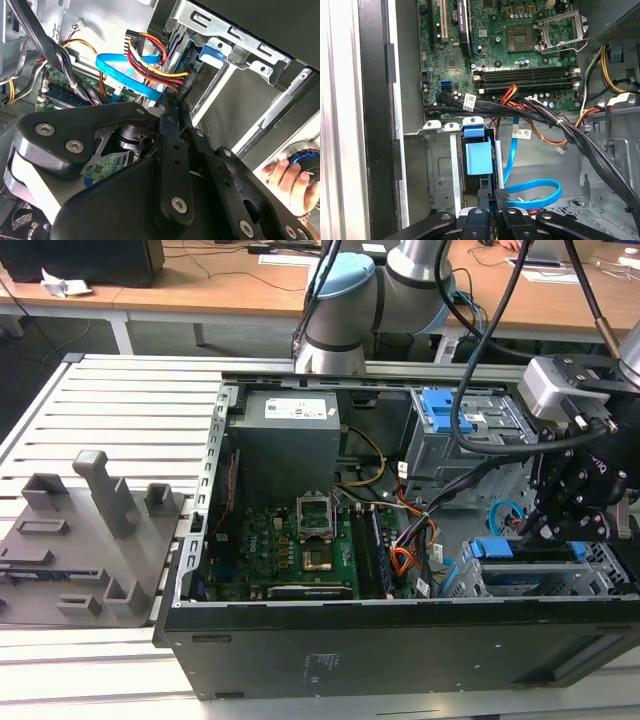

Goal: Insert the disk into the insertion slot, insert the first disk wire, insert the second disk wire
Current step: 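Insert the second disk wire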

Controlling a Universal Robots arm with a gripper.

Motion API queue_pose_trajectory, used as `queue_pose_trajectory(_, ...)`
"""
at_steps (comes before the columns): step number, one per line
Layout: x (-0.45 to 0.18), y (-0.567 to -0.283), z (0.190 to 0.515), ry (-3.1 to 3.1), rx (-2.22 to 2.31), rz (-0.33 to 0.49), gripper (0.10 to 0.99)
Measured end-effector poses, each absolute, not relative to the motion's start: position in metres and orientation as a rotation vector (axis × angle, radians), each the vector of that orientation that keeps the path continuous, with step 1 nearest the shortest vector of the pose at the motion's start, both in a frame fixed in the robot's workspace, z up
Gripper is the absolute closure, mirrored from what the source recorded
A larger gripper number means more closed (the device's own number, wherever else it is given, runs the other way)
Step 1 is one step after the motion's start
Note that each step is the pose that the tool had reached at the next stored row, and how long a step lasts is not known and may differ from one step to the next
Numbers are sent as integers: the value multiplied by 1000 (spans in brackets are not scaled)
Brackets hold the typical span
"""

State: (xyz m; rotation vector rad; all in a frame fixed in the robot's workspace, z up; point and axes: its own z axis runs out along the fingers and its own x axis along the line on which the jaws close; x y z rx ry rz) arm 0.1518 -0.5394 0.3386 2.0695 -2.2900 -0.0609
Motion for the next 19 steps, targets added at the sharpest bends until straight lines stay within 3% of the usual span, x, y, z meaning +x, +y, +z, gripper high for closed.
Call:
queue_pose_trajectory(6, 152, -540, 337, -2290, 2069, -61, 922)
queue_pose_trajectory(8, 152, -540, 338, -2290, 2070, -61, 847)
queue_pose_trajectory(12, 152, -538, 362, -2290, 2069, -60, 847)
queue_pose_trajectory(14, 152, -538, 369, -2290, 2069, -61, 980)
queue_pose_trajectory(19, 149, -538, 375, -2290, 2070, -60, 980)
